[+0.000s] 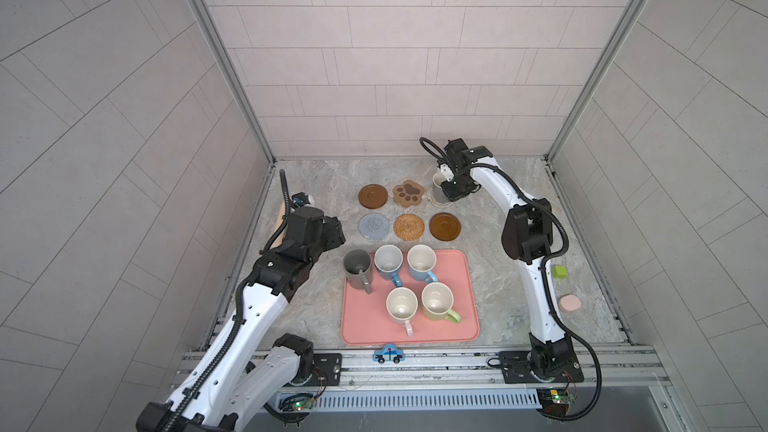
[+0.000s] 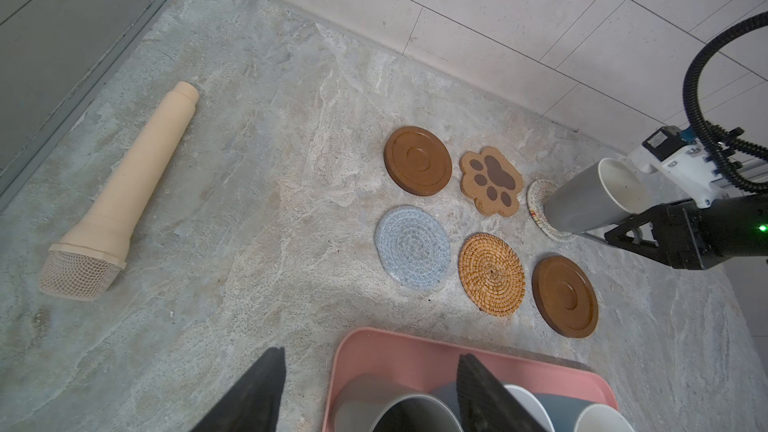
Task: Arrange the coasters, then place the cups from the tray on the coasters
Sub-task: 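Hold the mug steady on the coaster with the right gripper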
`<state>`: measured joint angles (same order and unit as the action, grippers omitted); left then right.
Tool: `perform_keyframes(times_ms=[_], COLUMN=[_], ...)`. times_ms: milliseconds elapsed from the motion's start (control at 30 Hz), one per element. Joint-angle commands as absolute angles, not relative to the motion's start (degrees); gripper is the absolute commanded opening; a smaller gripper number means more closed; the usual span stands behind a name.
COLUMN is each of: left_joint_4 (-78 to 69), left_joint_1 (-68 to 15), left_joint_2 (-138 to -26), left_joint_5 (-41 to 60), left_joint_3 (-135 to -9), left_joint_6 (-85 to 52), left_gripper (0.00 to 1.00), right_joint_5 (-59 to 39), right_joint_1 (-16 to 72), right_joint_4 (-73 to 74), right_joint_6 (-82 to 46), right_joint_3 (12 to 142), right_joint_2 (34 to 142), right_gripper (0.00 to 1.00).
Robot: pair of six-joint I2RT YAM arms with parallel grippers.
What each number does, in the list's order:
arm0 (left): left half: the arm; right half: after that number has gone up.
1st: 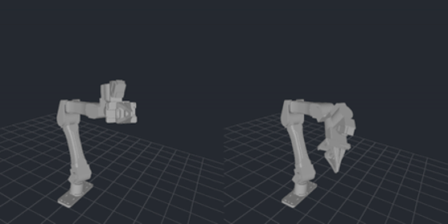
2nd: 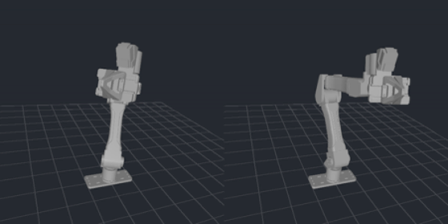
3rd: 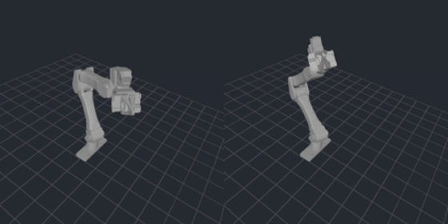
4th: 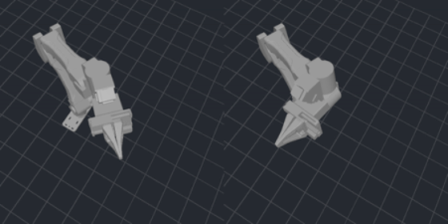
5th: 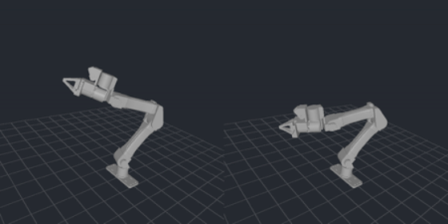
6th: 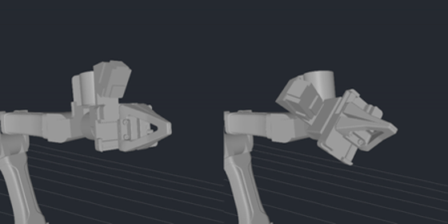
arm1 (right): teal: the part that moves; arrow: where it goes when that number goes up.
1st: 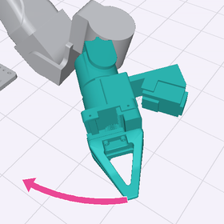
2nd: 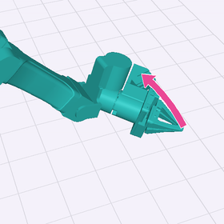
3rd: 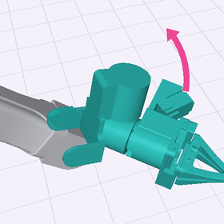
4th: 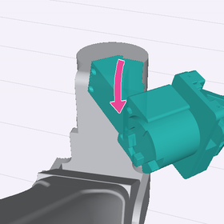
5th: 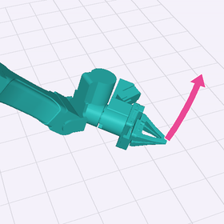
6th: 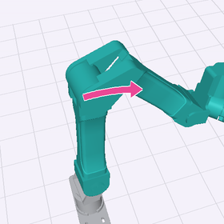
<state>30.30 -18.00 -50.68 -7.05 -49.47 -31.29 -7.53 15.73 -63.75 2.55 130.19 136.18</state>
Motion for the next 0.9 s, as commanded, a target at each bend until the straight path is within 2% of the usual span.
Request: perform_keyframes(times_ms=[0,867], left_joint_4=[30.65,31.11], left_joint_1=[-17.66,-17.62], left_joint_2=[-49.68,-48.69], left_joint_5=[-8.35,-8.76], left_joint_3=[-48.87,-48.18], left_joint_6=[-31.73,-31.9], left_gripper=[0.72,0.72], right_joint_5=[-7.84,-7.92], right_joint_1=[15.73,15.73], right_joint_4=[-63.54,-62.4], right_joint_6=[2.52,1.34], right_joint_3=[132.58,134.3], right_joint_2=[135.94,136.41], right_gripper=[0.09,0.09])
